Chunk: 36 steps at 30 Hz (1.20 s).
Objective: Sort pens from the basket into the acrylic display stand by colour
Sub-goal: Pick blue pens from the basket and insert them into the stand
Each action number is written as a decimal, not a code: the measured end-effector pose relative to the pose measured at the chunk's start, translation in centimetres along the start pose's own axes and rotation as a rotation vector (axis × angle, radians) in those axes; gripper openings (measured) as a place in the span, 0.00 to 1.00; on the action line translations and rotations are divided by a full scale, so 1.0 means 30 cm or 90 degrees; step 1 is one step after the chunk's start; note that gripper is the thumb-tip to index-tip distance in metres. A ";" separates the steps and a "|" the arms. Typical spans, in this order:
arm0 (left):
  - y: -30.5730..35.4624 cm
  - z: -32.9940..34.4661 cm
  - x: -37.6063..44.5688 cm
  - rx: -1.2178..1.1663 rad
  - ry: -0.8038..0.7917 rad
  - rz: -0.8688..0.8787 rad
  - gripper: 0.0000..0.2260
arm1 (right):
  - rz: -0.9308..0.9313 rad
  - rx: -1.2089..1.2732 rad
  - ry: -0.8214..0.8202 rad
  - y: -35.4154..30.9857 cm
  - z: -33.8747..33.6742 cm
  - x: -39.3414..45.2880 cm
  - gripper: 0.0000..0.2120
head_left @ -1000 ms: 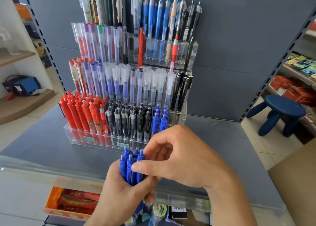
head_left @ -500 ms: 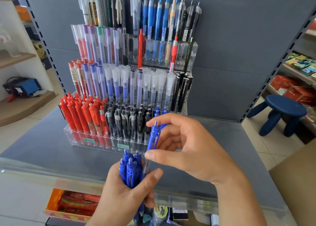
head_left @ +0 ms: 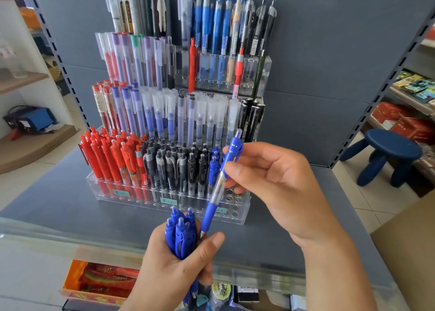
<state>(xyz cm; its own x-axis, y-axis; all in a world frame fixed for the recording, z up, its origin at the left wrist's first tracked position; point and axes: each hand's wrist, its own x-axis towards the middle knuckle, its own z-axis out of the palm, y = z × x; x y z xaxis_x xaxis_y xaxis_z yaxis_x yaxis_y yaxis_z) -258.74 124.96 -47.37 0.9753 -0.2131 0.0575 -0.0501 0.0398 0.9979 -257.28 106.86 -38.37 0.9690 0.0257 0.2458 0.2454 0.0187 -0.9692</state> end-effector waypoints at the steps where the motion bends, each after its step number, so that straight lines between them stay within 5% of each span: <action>1: 0.000 0.000 0.001 -0.002 -0.001 0.001 0.26 | -0.013 0.003 0.009 -0.003 -0.002 -0.001 0.10; 15: -0.008 0.000 0.008 0.006 -0.006 0.015 0.20 | -0.195 -0.162 0.229 0.013 -0.064 0.002 0.09; 36: -0.014 0.002 0.012 -0.013 0.004 0.007 0.17 | -0.135 -0.313 0.151 0.091 -0.033 0.041 0.13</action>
<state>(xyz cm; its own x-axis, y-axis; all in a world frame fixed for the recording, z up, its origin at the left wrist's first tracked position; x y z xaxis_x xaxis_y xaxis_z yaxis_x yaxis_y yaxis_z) -258.38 124.81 -47.77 0.9761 -0.2063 0.0685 -0.0567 0.0625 0.9964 -255.41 105.95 -40.72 0.8634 -0.1534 0.4806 0.3649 -0.4680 -0.8049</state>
